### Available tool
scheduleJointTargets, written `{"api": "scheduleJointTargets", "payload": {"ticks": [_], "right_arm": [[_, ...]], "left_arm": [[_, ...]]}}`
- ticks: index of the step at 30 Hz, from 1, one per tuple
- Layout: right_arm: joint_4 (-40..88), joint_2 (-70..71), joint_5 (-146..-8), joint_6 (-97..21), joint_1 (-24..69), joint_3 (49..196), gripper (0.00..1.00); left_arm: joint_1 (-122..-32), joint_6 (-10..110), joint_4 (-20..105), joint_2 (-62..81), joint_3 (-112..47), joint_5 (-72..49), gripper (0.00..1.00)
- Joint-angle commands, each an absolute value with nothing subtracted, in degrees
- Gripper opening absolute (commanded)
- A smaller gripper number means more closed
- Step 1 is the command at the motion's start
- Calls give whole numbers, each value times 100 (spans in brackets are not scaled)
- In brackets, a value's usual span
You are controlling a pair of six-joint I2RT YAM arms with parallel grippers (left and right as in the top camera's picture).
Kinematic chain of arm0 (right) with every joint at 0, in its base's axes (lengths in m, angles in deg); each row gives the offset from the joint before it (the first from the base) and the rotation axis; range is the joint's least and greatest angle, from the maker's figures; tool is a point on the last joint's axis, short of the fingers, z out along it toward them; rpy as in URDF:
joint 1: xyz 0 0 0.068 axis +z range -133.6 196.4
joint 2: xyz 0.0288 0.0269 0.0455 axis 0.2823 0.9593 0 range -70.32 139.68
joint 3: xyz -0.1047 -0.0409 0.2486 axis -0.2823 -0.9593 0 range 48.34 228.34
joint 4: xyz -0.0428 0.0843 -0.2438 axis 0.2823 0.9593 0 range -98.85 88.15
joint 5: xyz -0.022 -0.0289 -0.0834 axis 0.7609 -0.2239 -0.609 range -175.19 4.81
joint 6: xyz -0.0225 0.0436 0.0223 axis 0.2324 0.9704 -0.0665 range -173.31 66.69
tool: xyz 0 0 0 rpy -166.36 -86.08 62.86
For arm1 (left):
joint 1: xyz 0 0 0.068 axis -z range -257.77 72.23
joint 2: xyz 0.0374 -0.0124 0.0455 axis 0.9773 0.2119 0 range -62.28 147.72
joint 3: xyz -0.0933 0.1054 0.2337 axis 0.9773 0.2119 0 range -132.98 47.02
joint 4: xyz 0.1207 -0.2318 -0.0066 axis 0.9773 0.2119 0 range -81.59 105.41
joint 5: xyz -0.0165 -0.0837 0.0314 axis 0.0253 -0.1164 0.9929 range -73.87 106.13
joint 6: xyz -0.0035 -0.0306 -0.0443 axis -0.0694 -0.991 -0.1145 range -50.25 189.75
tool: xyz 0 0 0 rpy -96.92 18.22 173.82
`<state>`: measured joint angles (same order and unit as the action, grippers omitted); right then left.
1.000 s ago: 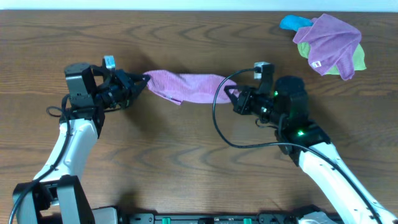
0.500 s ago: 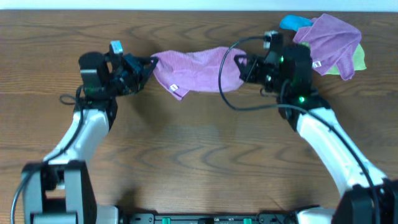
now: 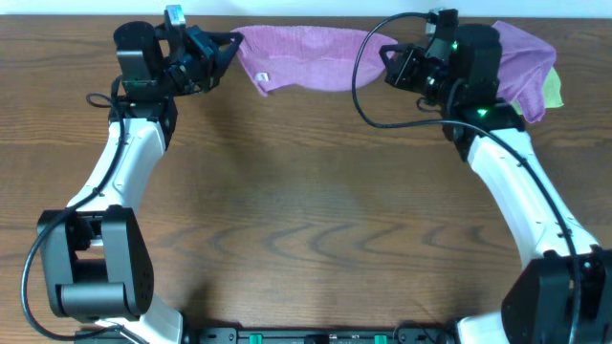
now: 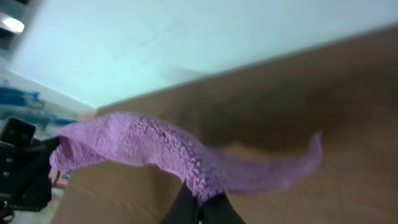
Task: Fold the cloth
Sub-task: 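Lift the towel with both grippers and stretch it toward the far side, then lay the towel flat on the table, pulling it back toward the robot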
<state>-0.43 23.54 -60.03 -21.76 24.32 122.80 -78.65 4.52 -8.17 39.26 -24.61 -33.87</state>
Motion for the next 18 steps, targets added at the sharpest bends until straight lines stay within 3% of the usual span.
{"api": "scheduleJointTargets", "payload": {"ticks": [1, 18], "right_arm": [[408, 2378, -5922, -2556, 2397, 12376, 2], [3725, 2376, -5771, -3210, 2397, 12376, 1]], "left_arm": [[-7850, 1206, -253, 4005, -2546, -3800, 6], [-7850, 4222, 4343, 4005, -2546, -4198, 6]]}}
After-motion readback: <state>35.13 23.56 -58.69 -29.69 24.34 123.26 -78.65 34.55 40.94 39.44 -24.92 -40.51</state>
